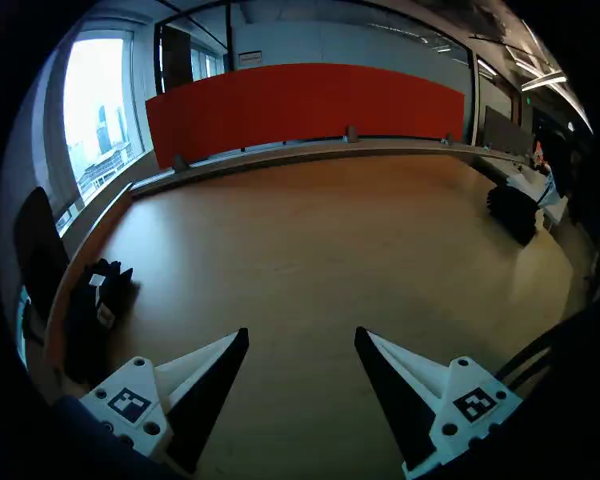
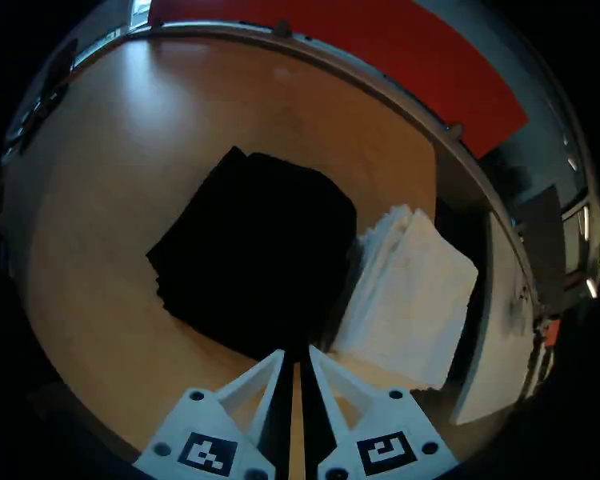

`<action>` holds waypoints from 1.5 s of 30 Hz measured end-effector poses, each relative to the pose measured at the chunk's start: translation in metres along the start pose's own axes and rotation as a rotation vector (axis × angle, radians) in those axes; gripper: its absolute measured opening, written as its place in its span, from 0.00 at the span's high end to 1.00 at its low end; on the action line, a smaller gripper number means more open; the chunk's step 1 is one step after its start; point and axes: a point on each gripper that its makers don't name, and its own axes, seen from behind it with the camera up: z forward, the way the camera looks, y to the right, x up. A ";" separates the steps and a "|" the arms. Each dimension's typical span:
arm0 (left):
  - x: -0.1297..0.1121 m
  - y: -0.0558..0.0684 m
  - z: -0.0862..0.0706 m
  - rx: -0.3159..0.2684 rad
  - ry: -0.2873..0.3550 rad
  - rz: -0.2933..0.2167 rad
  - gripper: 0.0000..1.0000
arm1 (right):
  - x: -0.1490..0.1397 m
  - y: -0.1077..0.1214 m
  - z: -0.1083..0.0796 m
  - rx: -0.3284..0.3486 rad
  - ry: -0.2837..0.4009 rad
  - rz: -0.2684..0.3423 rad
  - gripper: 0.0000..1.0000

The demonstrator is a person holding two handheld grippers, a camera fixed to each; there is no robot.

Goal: Fold towel

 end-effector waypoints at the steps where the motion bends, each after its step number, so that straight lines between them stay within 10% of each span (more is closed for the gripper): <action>1: 0.000 0.000 0.000 0.000 0.000 0.000 0.01 | -0.001 0.000 0.001 0.000 -0.003 0.002 0.95; 28: 0.002 0.003 0.003 0.001 -0.002 0.007 0.01 | -0.008 0.000 0.014 -0.040 -0.015 0.026 0.90; 45: 0.005 0.002 0.003 0.001 0.004 0.007 0.01 | -0.006 -0.005 0.008 -0.056 0.012 0.027 0.13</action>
